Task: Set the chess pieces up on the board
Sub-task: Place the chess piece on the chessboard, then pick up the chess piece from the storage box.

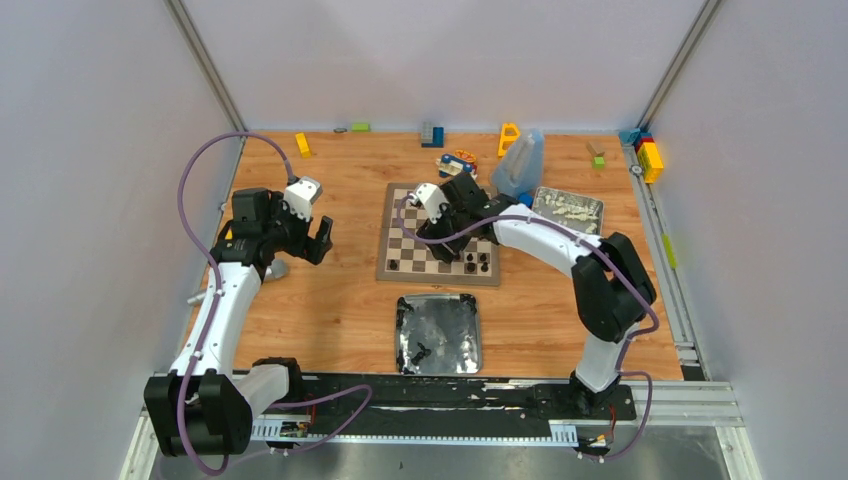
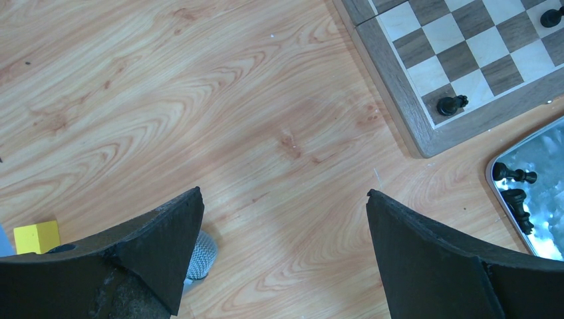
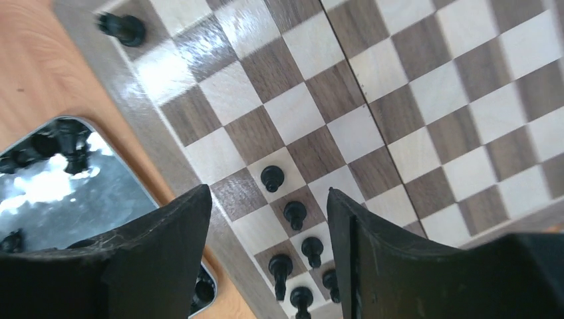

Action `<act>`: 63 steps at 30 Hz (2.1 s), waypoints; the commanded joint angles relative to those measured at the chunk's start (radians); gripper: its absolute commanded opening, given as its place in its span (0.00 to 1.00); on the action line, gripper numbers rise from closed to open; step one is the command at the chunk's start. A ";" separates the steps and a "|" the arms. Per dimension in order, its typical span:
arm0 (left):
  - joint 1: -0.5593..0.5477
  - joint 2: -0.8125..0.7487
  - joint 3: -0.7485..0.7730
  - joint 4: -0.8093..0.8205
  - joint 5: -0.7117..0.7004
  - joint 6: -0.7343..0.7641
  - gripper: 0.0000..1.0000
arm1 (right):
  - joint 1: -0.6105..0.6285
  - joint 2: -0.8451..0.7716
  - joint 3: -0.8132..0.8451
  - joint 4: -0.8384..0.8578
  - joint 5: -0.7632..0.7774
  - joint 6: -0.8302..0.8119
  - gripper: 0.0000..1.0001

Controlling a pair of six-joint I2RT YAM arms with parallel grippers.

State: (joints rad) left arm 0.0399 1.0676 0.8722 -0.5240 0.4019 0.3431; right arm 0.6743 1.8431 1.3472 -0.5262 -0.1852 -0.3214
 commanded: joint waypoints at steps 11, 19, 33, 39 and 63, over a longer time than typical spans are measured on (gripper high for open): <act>0.005 -0.020 0.001 0.013 -0.001 0.013 1.00 | 0.224 -0.287 -0.262 -0.011 -0.211 -0.053 0.68; 0.005 -0.005 -0.004 0.015 -0.024 0.018 1.00 | 0.334 -0.263 -0.342 -0.002 -0.268 -0.004 0.68; 0.005 0.002 -0.006 0.013 -0.023 0.020 1.00 | 0.426 -0.155 -0.311 0.044 -0.139 0.065 0.65; 0.005 0.002 -0.007 0.014 -0.021 0.022 1.00 | 0.448 -0.133 -0.297 0.047 -0.112 0.081 0.61; 0.005 0.002 -0.007 0.010 -0.018 0.023 1.00 | 0.479 -0.184 -0.355 0.046 0.081 0.030 0.42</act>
State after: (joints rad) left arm 0.0399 1.0733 0.8715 -0.5243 0.3790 0.3473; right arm 1.1500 1.7000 1.0096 -0.4927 -0.1387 -0.2718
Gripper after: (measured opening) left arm 1.000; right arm 0.419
